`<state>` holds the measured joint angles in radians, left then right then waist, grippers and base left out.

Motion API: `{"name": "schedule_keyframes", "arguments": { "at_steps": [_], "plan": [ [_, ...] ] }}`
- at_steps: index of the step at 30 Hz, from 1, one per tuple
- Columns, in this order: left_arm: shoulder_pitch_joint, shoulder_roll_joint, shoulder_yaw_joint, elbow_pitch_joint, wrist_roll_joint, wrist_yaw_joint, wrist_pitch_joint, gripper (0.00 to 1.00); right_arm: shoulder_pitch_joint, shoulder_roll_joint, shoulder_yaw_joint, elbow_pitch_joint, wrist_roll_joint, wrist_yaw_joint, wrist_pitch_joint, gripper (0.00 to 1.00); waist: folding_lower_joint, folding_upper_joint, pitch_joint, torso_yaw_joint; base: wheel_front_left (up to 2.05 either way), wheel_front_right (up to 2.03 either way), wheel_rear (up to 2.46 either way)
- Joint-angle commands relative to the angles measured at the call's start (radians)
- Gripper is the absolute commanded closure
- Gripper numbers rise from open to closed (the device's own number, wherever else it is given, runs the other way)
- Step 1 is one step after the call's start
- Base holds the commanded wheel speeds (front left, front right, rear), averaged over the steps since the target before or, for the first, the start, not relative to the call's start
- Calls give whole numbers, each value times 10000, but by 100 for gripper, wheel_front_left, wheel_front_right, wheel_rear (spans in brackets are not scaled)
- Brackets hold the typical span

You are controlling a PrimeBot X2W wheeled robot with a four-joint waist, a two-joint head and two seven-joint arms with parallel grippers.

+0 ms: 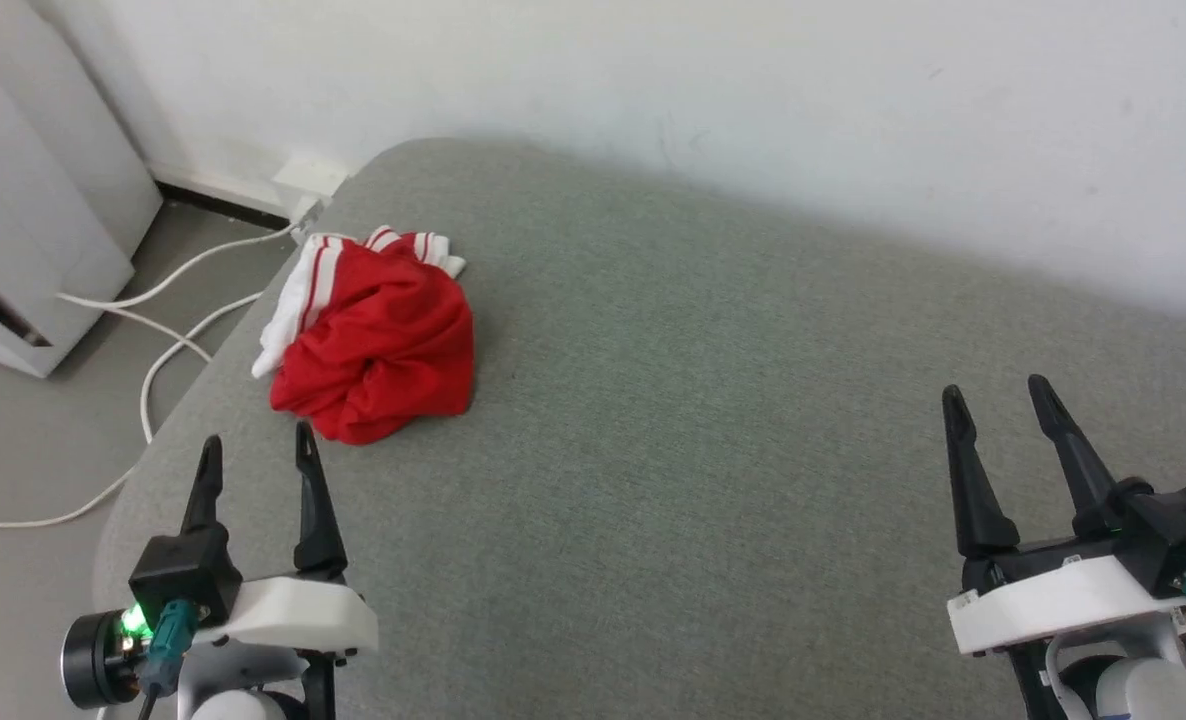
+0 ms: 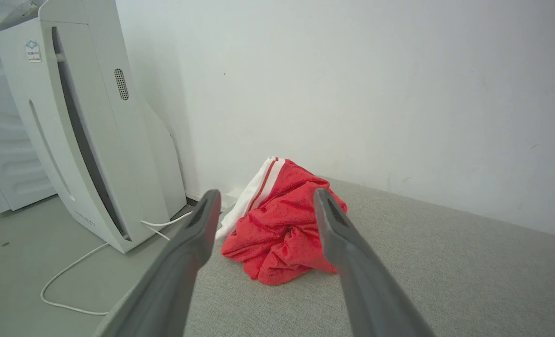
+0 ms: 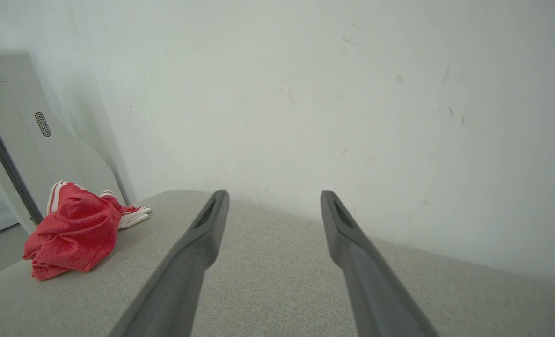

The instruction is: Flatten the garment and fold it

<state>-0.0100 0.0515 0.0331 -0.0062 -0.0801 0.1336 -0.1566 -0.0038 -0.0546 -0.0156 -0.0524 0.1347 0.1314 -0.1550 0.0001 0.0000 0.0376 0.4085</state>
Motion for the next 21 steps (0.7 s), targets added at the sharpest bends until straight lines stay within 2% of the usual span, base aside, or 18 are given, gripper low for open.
{"name": "schedule_keyframes", "arguments": {
  "at_steps": [1, 10, 16, 21],
  "plan": [
    [-91, -8, 66, -47, -107, 71, -113, 0, 117, 26, 32, -100, 120, -5, -129, 0, -1, 0, 34, 202, 0, 0, 0],
    [-250, -9, 178, 63, -269, -78, -300, 0, 116, 29, 45, -195, 160, -5, -317, 0, -1, 0, 185, 524, 0, 0, 0],
    [-1113, 71, 433, 597, -205, -597, -426, 0, 20, 32, 71, -287, 118, -6, -442, 0, -1, 0, 464, 628, 0, 0, 0],
    [-2686, 507, 622, 1796, -301, -1126, -531, 0, -229, 34, 132, -391, -105, -6, -547, 0, -1, 0, 920, 524, 0, 0, 0]
  ]
}}
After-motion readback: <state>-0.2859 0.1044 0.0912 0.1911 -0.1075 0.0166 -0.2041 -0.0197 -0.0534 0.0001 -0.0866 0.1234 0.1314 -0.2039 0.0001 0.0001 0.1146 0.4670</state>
